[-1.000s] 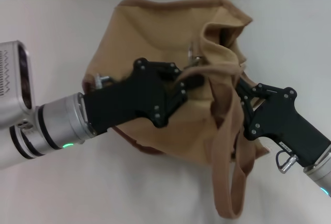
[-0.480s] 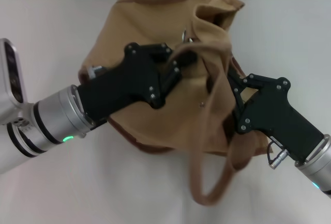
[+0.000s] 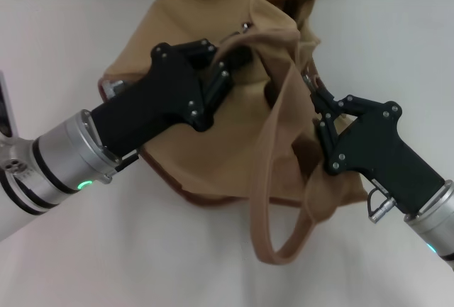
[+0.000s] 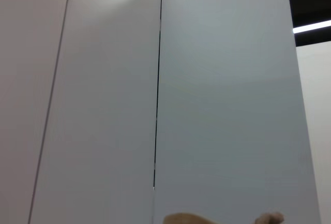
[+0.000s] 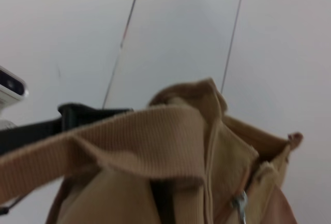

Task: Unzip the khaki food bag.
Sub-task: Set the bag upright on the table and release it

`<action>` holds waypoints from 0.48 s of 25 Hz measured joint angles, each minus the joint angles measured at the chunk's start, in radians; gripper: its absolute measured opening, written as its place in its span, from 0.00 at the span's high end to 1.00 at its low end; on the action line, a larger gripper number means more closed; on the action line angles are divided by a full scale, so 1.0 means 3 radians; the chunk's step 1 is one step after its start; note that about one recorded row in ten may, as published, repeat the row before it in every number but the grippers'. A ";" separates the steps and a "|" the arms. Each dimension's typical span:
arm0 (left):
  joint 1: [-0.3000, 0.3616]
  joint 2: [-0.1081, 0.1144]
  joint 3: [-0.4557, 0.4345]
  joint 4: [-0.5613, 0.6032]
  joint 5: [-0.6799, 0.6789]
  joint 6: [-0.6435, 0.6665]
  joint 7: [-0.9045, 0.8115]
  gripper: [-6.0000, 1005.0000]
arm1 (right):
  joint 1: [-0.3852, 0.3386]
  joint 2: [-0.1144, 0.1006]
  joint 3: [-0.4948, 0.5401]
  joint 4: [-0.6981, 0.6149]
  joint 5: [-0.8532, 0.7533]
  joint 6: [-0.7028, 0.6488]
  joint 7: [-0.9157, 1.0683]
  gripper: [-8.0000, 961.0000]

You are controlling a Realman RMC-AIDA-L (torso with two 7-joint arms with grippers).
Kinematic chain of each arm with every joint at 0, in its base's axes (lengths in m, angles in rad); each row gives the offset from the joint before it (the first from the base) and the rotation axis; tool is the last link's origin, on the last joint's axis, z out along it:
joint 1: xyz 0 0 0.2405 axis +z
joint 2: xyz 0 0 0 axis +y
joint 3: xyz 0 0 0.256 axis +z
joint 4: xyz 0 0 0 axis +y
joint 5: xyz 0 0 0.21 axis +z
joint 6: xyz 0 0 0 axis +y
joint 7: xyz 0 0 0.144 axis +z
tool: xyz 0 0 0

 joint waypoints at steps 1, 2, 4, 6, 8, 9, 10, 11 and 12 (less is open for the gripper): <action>0.0009 0.0000 -0.0029 0.0000 -0.0001 0.0015 0.0000 0.92 | 0.0000 0.0000 0.0018 0.0002 0.0000 0.0024 0.0000 0.98; 0.0017 0.0000 -0.0048 0.0000 -0.0003 0.0030 0.0000 0.92 | -0.0001 0.0000 0.0037 0.0003 0.0001 0.0052 0.0000 0.99; 0.0035 0.0000 -0.0083 0.0001 -0.0005 0.0062 0.0000 0.92 | 0.0003 0.0000 0.0059 0.0008 0.0002 0.0079 -0.0001 0.99; 0.0041 0.0000 -0.0097 0.0000 -0.0005 0.0086 0.0000 0.92 | 0.0012 0.0000 0.0067 0.0010 0.0003 0.0092 -0.0001 0.99; 0.0048 0.0000 -0.0131 0.0000 -0.0006 0.0111 0.0000 0.92 | 0.0025 0.0000 0.0068 0.0011 0.0004 0.0098 -0.0002 0.99; 0.0048 0.0000 -0.0131 0.0000 -0.0006 0.0111 0.0000 0.92 | 0.0025 0.0000 0.0068 0.0011 0.0004 0.0098 -0.0002 0.99; 0.0051 0.0000 -0.0140 0.0000 -0.0006 0.0114 -0.0001 0.92 | 0.0032 0.0000 0.0075 0.0012 0.0004 0.0094 -0.0002 0.99; 0.0051 0.0000 -0.0145 0.0000 -0.0007 0.0117 -0.0001 0.92 | 0.0034 0.0000 0.0080 0.0015 0.0004 0.0086 -0.0002 0.99; 0.0051 0.0000 -0.0148 0.0001 -0.0006 0.0119 -0.0001 0.92 | 0.0034 0.0000 0.0080 0.0015 0.0004 0.0086 -0.0002 0.99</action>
